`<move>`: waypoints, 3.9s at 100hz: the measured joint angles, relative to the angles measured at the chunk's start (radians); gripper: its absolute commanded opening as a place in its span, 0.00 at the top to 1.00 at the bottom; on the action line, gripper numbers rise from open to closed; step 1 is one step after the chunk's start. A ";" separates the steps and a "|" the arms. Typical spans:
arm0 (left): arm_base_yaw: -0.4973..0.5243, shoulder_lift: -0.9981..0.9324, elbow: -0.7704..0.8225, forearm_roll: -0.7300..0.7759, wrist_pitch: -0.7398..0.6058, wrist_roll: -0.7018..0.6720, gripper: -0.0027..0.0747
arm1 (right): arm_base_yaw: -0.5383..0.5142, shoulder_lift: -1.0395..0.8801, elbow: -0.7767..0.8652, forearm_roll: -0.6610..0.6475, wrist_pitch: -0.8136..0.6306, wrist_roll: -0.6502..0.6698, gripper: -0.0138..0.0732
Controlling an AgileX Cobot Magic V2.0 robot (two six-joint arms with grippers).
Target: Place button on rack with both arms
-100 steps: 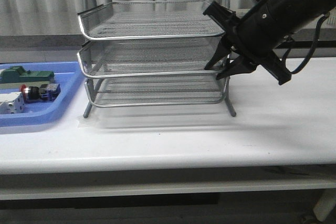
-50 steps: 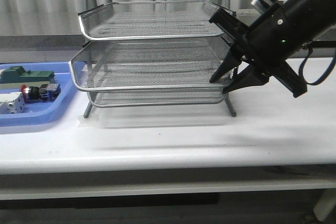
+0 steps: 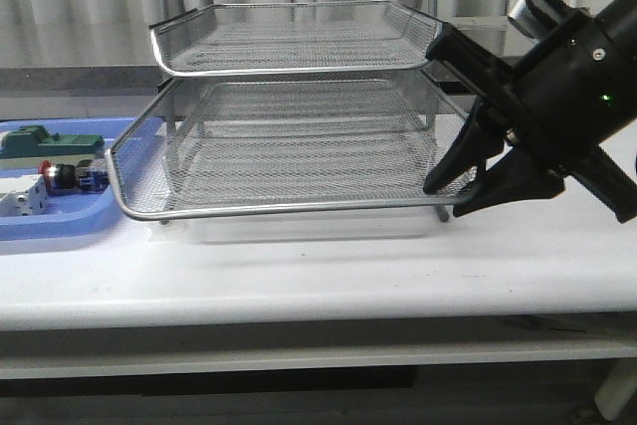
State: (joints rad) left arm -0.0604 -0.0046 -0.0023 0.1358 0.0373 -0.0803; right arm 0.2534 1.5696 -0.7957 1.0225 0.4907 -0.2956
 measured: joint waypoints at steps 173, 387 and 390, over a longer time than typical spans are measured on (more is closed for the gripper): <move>0.000 0.000 0.000 0.000 0.000 0.000 0.99 | -0.033 -0.538 0.079 -0.653 0.152 0.148 0.26; 0.000 0.000 0.000 0.000 -0.021 0.000 0.99 | -0.139 -1.066 0.080 -1.043 0.486 0.317 0.92; 0.000 0.000 0.000 0.000 -0.029 0.000 0.99 | -0.139 -1.066 0.080 -1.043 0.486 0.317 0.92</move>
State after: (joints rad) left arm -0.0604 -0.0046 -0.0023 0.1358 0.0082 -0.0803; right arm 0.1142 0.5040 -0.7161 -0.0208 0.9763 0.0218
